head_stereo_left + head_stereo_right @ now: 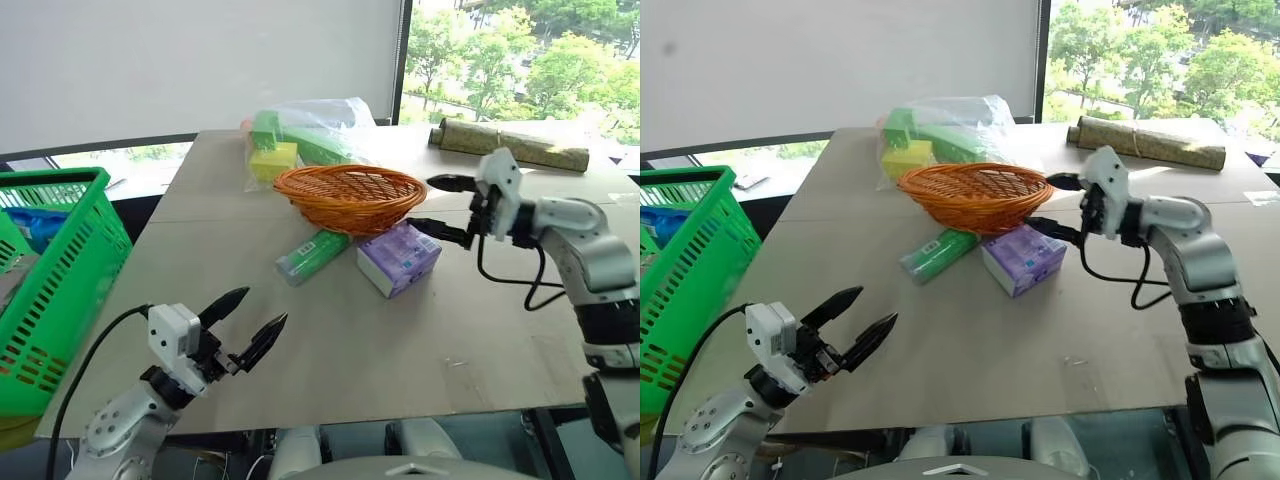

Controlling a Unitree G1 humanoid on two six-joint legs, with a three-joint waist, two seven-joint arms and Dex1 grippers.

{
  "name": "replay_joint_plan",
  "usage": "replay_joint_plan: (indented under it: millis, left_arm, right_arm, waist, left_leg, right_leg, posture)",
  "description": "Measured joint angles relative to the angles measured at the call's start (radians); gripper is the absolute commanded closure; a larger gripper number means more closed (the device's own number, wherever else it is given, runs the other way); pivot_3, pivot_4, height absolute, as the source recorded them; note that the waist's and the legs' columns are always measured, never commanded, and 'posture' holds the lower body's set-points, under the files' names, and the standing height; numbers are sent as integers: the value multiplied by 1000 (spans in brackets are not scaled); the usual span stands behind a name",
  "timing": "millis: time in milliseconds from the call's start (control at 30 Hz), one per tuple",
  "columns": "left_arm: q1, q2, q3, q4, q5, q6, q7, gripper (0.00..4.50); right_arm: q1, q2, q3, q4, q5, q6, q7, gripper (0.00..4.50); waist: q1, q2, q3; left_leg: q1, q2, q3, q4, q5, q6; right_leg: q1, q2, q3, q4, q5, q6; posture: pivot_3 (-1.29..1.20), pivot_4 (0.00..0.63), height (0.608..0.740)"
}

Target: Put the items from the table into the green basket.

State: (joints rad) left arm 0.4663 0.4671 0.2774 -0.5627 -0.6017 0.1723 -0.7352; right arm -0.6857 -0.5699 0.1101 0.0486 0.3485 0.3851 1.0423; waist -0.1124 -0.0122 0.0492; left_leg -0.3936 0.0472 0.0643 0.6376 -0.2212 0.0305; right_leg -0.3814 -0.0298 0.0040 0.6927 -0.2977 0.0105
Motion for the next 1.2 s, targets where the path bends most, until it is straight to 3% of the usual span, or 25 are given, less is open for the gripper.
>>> replay_joint_plan:
  millis: [233,500,567,767,967,1067,1100,1200]
  left_arm:
    - [-69,2,-5,-76,-30,40,55,24]
    - [-64,-12,-25,-100,-30,63,100,0]
    - [-68,-17,-30,-102,-29,63,109,0]
    - [-134,-21,-66,-101,-23,80,134,0]
    - [-207,2,-82,-88,-20,119,147,0]
    - [-274,12,-99,-50,15,156,178,0]
    - [-298,20,-109,-30,33,175,194,0]
    - [-367,44,-164,49,102,242,230,0]
  right_arm:
    - [-191,117,146,241,-110,-25,41,0]
    - [-236,108,202,400,-206,-130,141,3544]
    - [-239,106,198,399,-212,-128,141,3982]
    - [-215,93,183,366,-248,-155,47,3994]
    - [-234,-76,113,453,-356,-243,-86,3994]
    - [-239,-149,118,539,-422,-283,-82,2518]
    - [-239,-161,119,566,-434,-289,-81,2321]
    - [-232,-173,121,607,-462,-333,-74,822]
  waist:
    - [20,0,0]
    - [46,0,0]
    - [49,0,0]
    - [52,0,0]
    - [49,0,0]
    - [36,1,0]
    - [31,1,0]
    - [1,1,0]
  left_leg:
    - [0,0,0,0,0,0]
    - [0,-1,-1,0,0,0]
    - [0,-1,-1,0,0,0]
    - [-1,-1,0,0,0,0]
    - [-4,-4,3,0,0,0]
    - [-3,-4,3,0,0,0]
    - [-3,-5,3,-1,0,0]
    - [-3,-5,3,-1,0,0]
  right_leg:
    - [0,-1,0,0,0,0]
    - [-1,-1,-1,1,0,0]
    - [0,-1,-1,1,0,0]
    - [-1,-2,-1,1,0,0]
    - [-5,-3,2,0,0,0]
    - [-5,-2,3,1,0,0]
    - [-5,-1,3,1,0,0]
    - [-5,1,4,1,0,0]
  posture:
    - [-37,0,740]
    - [-26,0,740]
    - [-33,0,740]
    - [-73,0,740]
    - [-126,0,740]
    - [-166,0,740]
    - [-169,0,740]
    - [-172,0,740]
